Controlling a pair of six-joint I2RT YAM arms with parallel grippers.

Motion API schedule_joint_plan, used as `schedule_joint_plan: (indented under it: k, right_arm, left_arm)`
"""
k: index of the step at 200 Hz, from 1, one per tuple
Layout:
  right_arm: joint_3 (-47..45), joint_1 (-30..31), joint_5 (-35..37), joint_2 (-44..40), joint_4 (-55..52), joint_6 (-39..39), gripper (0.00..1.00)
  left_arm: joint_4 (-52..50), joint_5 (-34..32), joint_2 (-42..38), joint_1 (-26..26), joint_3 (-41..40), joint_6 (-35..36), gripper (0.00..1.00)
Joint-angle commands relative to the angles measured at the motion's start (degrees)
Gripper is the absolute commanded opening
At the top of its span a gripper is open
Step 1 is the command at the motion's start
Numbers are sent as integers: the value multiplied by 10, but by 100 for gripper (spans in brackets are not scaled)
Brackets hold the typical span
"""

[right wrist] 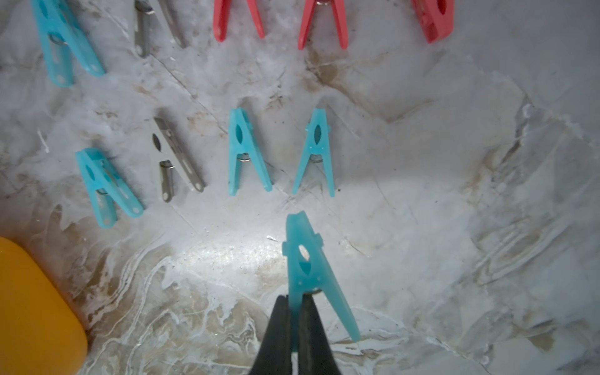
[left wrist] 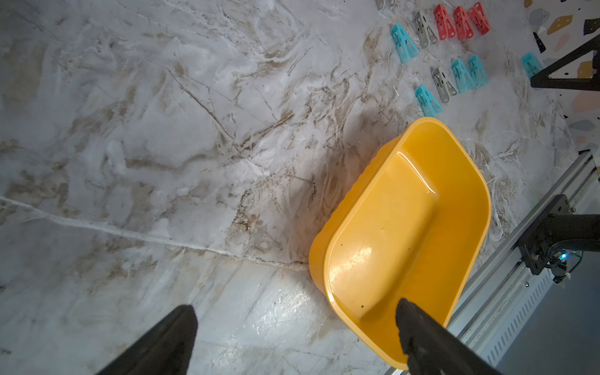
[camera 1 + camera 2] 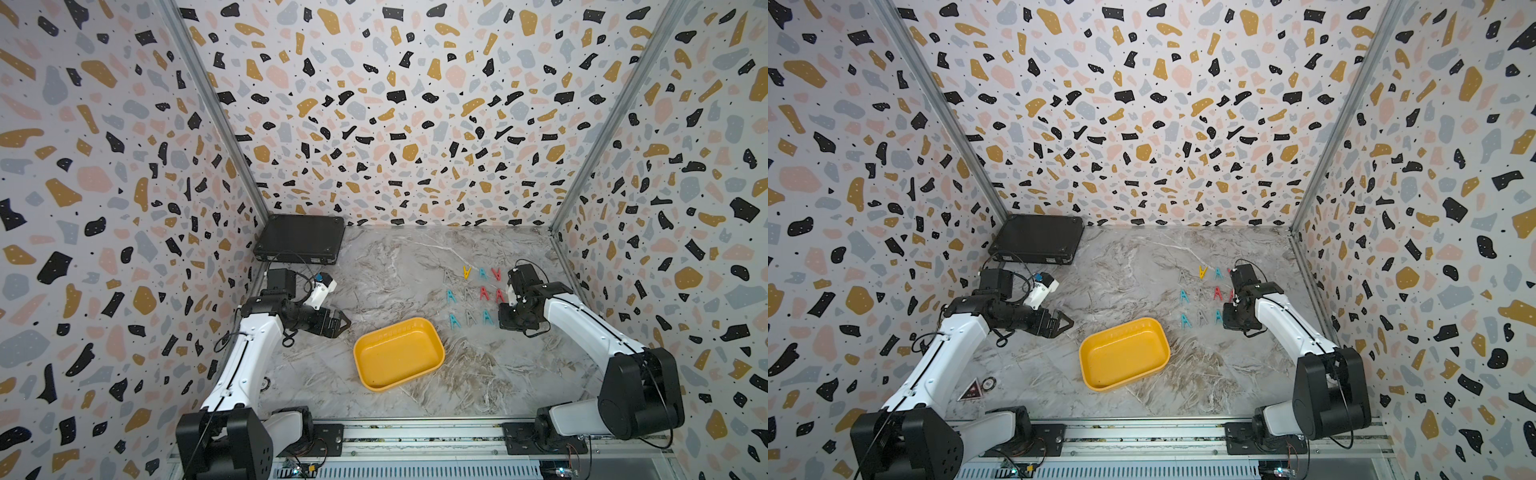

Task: Take the clothespins out of the storage box
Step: Place the clothespin at the center of the board.

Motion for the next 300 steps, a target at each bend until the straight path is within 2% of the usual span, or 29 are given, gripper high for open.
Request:
schedule_joint_plan:
  k: [1,42,99,184,244,300]
  right_arm:
    - [25,-26,13,13,-20,-19,0]
    - [44,-55,19,61,-5,-21,0]
    - [83,-73,55,128,0,-21,0]
    - [120,-89,59,219,20,-33,0]
    - [121,-89,54,236,28,-30,0]
    - [81,-89,40,199,35,-13,1]
  left_arm:
    - [11,-5,-3,-2,-8,3,100]
    - [10,-10,4,-2,-6,3,100]
    - [9,-10,4,-1,-9,6,100]
    - [10,-12,3,-1,-8,5,100]
    - [10,-14,2,-2,-8,5,100]
    - [12,-17,0,-1,-9,4,100]
